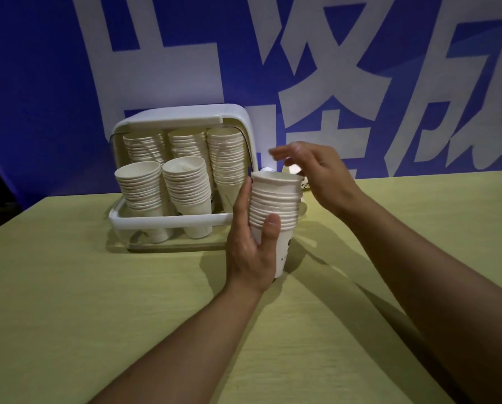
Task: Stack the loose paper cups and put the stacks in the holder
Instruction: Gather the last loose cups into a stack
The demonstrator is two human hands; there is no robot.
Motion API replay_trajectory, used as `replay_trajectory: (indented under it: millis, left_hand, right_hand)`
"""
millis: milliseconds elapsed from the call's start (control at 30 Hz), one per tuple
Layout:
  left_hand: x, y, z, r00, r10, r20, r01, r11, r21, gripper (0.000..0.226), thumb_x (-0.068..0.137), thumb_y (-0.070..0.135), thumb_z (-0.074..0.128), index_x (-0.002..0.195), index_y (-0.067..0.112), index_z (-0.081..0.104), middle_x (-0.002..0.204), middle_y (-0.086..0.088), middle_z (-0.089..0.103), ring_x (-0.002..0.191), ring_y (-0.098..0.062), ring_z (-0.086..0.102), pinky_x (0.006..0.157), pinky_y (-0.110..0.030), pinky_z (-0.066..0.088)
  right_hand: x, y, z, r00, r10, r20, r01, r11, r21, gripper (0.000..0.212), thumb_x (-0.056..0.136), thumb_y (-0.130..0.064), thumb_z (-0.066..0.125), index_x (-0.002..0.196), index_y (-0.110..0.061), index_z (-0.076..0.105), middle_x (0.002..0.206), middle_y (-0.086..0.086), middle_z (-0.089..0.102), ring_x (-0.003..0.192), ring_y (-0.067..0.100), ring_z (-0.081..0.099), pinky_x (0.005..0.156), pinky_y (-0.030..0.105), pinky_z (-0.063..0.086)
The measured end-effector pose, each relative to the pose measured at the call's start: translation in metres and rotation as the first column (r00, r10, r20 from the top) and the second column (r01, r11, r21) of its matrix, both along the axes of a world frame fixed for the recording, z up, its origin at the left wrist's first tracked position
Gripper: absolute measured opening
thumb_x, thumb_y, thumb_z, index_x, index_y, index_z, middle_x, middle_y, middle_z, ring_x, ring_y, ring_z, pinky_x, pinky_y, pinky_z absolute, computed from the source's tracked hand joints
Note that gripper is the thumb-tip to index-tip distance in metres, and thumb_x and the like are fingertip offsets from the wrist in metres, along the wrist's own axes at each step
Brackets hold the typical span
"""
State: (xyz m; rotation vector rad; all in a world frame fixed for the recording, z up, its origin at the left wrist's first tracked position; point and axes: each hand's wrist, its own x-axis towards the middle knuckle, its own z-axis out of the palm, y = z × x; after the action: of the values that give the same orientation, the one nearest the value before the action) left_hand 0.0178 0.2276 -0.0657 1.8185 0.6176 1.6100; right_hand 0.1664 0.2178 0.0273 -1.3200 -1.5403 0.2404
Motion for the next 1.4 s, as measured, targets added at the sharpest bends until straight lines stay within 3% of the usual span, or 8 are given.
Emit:
replay_trajectory:
  millis: [133, 267, 367, 533, 733, 967, 1167, 1400]
  left_hand:
    - [-0.001, 0.002, 0.0, 0.999, 0.033, 0.008, -0.032, 0.999, -0.015, 0.06, 0.094, 0.057, 0.037, 0.15, 0.053, 0.016, 0.143, 0.055, 0.023, 0.143, 0.006, 0.032, 0.116, -0.024, 0.033]
    - [-0.002, 0.003, 0.0, 0.999, 0.037, 0.002, -0.037, 0.999, -0.021, 0.059, 0.094, 0.056, 0.034, 0.149, 0.056, 0.015, 0.139, 0.059, 0.019, 0.137, 0.017, 0.031, 0.11, -0.016, 0.037]
    - [-0.002, 0.003, -0.001, 0.998, 0.046, 0.034, -0.046, 0.999, 0.017, 0.061, 0.097, 0.048, 0.035, 0.154, 0.041, 0.016, 0.144, 0.049, 0.019, 0.129, 0.029, 0.028, 0.096, 0.003, 0.031]
    - [-0.002, 0.006, -0.002, 0.997, 0.038, 0.062, -0.039, 0.999, 0.007, 0.063, 0.093, 0.049, 0.037, 0.152, 0.043, 0.015, 0.15, 0.034, 0.023, 0.135, 0.018, 0.033, 0.103, -0.004, 0.032]
    - [-0.003, 0.008, -0.004, 0.993, 0.041, 0.109, -0.044, 0.999, 0.022, 0.059, 0.092, 0.044, 0.039, 0.15, 0.035, 0.03, 0.149, 0.016, 0.039, 0.132, 0.012, 0.041, 0.103, -0.008, 0.035]
    - [-0.003, 0.011, -0.005, 0.988, 0.062, 0.138, -0.056, 0.997, -0.044, 0.051, 0.087, 0.051, 0.044, 0.136, 0.043, 0.033, 0.128, -0.002, 0.056, 0.11, -0.011, 0.06, 0.093, -0.035, 0.051]
    - [-0.003, 0.01, -0.006, 0.989, 0.02, 0.143, -0.016, 1.0, -0.025, 0.053, 0.086, 0.048, 0.045, 0.136, 0.033, 0.035, 0.122, 0.008, 0.057, 0.102, 0.004, 0.06, 0.083, -0.012, 0.046]
    - [-0.003, 0.009, -0.007, 0.993, -0.024, 0.119, 0.032, 0.997, -0.064, 0.05, 0.086, 0.052, 0.047, 0.135, 0.045, 0.039, 0.123, 0.022, 0.06, 0.109, -0.005, 0.061, 0.088, -0.018, 0.047]
  right_hand:
    - [0.016, 0.019, -0.033, 0.922, -0.324, 0.21, 0.353, 0.928, -0.119, 0.03, 0.101, -0.036, 0.051, 0.126, -0.027, 0.066, 0.133, 0.001, 0.059, 0.117, 0.018, 0.056, 0.101, 0.036, 0.045]
    - [0.021, 0.025, -0.064, 0.897, -0.264, 0.355, 0.378, 0.874, -0.306, 0.038, 0.098, -0.043, 0.055, 0.132, -0.027, 0.062, 0.145, 0.003, 0.047, 0.129, 0.026, 0.047, 0.107, 0.042, 0.04]
    - [0.021, 0.026, -0.07, 0.915, -0.298, 0.272, 0.374, 0.879, -0.296, 0.034, 0.095, -0.045, 0.059, 0.125, -0.028, 0.063, 0.143, 0.003, 0.049, 0.127, 0.024, 0.049, 0.1, 0.036, 0.044]
    - [0.016, 0.03, -0.077, 0.902, -0.376, 0.214, 0.425, 0.864, -0.27, 0.033, 0.088, -0.033, 0.072, 0.114, -0.023, 0.055, 0.127, 0.002, 0.054, 0.102, 0.015, 0.051, 0.08, 0.026, 0.041]
    - [0.023, 0.03, -0.076, 0.902, -0.428, 0.06, 0.432, 0.886, -0.172, 0.037, 0.087, -0.027, 0.072, 0.117, -0.029, 0.051, 0.126, 0.0, 0.048, 0.108, 0.021, 0.055, 0.076, 0.025, 0.053]
    - [0.02, 0.029, -0.086, 0.838, -0.234, 0.492, 0.397, 0.88, -0.259, 0.041, 0.095, -0.048, 0.058, 0.133, -0.033, 0.057, 0.16, -0.001, 0.024, 0.142, 0.032, 0.028, 0.114, 0.05, 0.031]
    - [0.032, 0.029, -0.073, 0.884, -0.433, 0.178, 0.467, 0.848, -0.253, 0.02, 0.087, -0.031, 0.074, 0.103, -0.021, 0.067, 0.135, 0.001, 0.049, 0.12, 0.024, 0.053, 0.098, 0.033, 0.049]
    - [0.02, 0.02, -0.032, 0.946, -0.255, -0.199, 0.261, 0.965, 0.008, 0.077, 0.083, -0.025, 0.079, 0.145, -0.038, 0.034, 0.142, 0.001, 0.039, 0.109, 0.015, 0.052, 0.08, 0.02, 0.052]
